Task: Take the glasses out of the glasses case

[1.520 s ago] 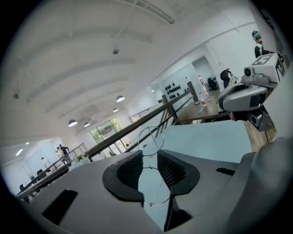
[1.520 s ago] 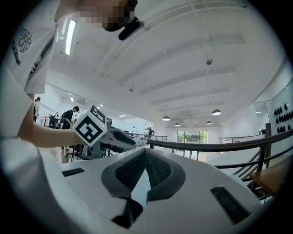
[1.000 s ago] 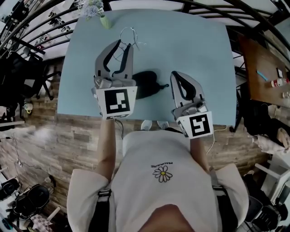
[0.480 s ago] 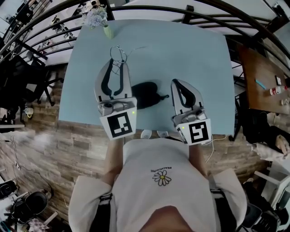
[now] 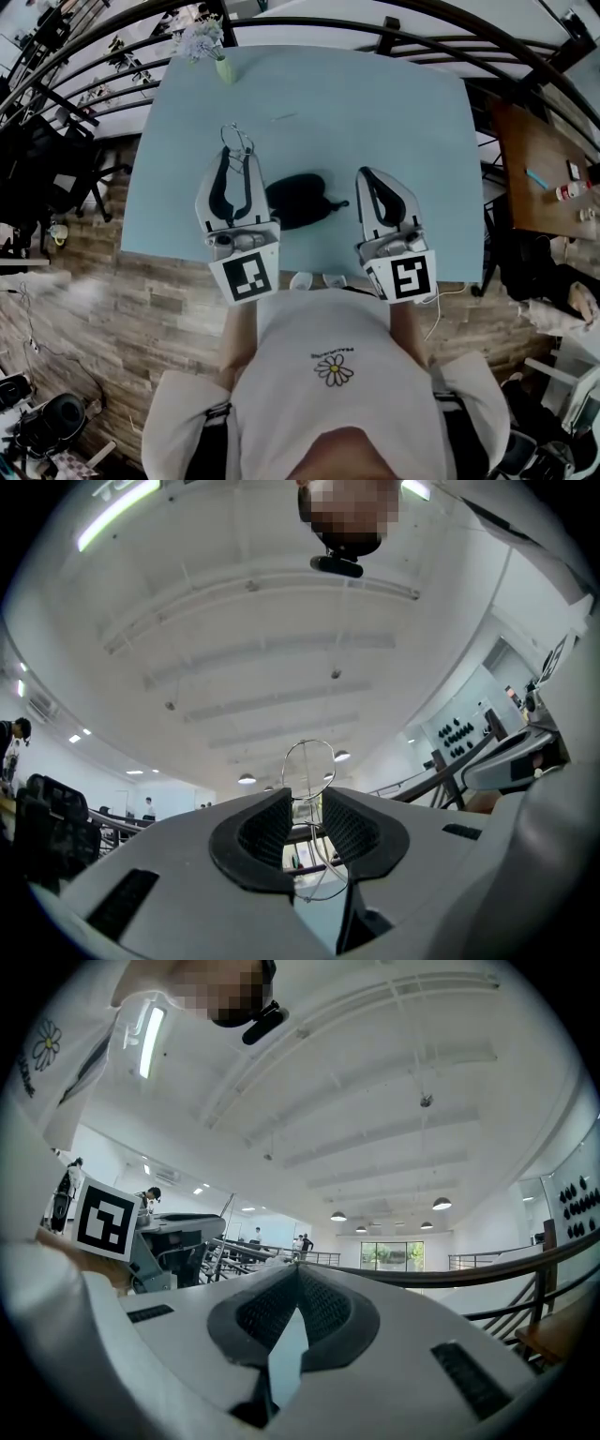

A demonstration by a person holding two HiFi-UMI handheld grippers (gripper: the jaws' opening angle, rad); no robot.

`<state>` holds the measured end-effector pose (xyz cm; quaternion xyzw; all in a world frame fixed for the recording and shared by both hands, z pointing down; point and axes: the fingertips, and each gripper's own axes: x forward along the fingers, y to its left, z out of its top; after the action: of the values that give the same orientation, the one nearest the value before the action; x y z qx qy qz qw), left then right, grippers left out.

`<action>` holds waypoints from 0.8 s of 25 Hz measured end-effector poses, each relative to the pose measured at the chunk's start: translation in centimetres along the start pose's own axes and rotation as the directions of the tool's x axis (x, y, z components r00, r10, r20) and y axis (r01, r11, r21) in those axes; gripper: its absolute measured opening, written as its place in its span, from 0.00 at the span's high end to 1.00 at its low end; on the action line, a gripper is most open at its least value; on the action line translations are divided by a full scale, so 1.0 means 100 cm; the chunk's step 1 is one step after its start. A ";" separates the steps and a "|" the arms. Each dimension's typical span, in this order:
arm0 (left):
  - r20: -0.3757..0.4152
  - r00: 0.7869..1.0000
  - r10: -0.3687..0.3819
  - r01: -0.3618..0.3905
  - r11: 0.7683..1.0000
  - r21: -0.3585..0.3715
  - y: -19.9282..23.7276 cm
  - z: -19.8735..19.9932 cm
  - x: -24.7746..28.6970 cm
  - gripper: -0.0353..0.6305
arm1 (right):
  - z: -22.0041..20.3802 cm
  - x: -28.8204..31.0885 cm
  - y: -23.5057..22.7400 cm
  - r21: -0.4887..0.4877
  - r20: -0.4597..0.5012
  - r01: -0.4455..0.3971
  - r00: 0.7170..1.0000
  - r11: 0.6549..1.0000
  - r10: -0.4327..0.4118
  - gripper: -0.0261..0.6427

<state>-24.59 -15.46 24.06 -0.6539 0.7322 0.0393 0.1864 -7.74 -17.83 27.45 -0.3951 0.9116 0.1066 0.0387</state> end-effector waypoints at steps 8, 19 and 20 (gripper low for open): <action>0.018 1.000 0.010 -0.010 1.000 0.013 0.006 0.008 -0.008 0.78 | 0.008 -0.001 0.007 -0.002 0.026 0.009 1.000 1.000 -0.008 0.95; 0.035 0.999 0.009 -0.010 1.000 0.020 0.003 0.016 -0.012 0.78 | 0.011 -0.007 0.007 0.002 0.030 0.010 1.000 1.000 -0.010 0.95; 0.035 0.999 0.008 -0.009 1.000 0.022 0.003 0.016 -0.012 0.78 | 0.011 -0.007 0.007 0.003 0.030 0.011 0.999 1.000 -0.011 0.95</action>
<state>-24.44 -13.84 22.91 -0.6481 0.7319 0.0435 0.2062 -7.79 -16.62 26.61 -0.3983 0.9089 0.1111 0.0534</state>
